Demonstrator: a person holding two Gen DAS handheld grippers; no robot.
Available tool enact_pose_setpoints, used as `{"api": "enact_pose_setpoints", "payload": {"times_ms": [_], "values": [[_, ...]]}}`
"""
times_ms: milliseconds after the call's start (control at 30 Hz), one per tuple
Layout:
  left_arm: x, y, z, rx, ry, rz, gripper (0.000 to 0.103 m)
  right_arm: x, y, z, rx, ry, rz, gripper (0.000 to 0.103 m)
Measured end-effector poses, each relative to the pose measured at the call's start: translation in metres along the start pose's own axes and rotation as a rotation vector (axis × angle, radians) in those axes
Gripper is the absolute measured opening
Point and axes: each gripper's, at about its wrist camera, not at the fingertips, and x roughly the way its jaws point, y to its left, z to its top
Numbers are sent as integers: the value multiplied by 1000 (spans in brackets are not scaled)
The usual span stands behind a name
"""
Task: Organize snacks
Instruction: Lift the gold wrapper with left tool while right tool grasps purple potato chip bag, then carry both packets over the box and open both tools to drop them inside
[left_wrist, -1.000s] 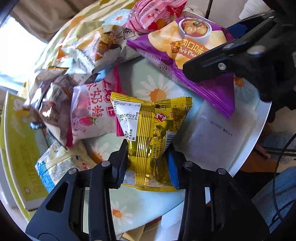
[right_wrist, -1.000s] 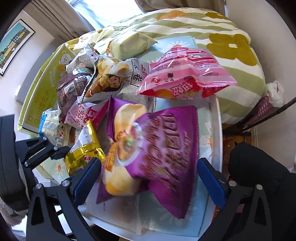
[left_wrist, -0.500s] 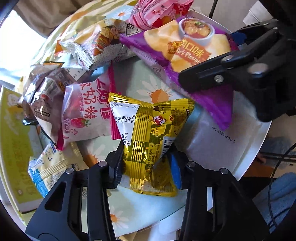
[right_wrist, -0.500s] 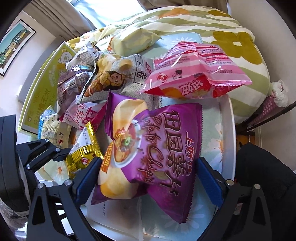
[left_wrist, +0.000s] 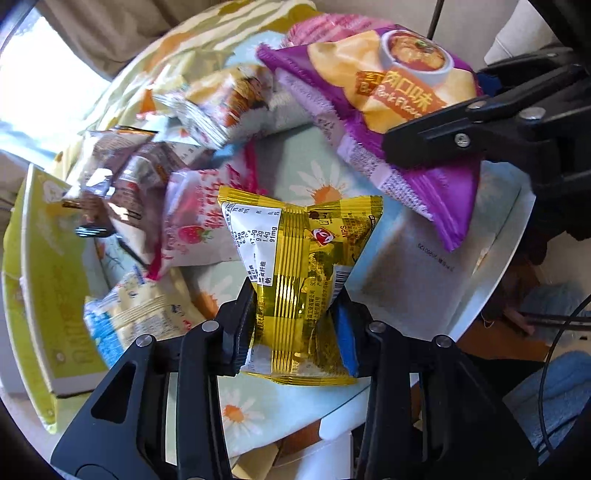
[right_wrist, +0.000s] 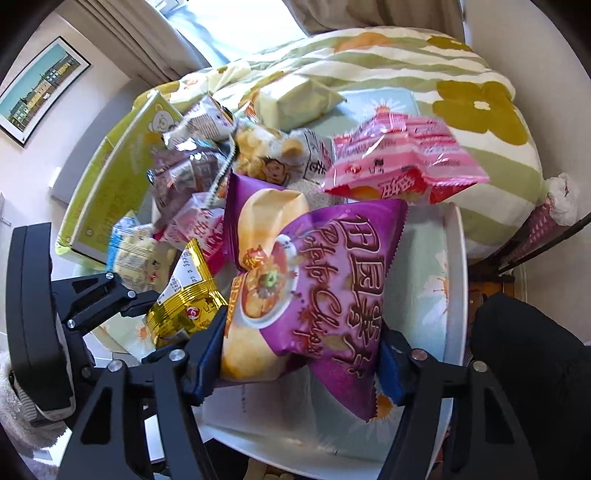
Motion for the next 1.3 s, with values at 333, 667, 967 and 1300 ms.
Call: {"api": "enact_pose_setpoints", "payload": {"times_ms": [333, 667, 967, 1300], "values": [[-75, 31, -12, -86, -120, -15, 35, -54, 30, 2, -27, -71, 4, 65], [-159, 116, -28, -290, -274, -2, 35, -110, 101, 40, -130, -202, 3, 65], [-188, 237, -74, -458, -303, 98, 35, -99, 204, 95, -245, -249, 73, 65], [-136, 352, -130, -592, -171, 66, 35, -22, 307, 133, -311, -173, 131, 65]]}}
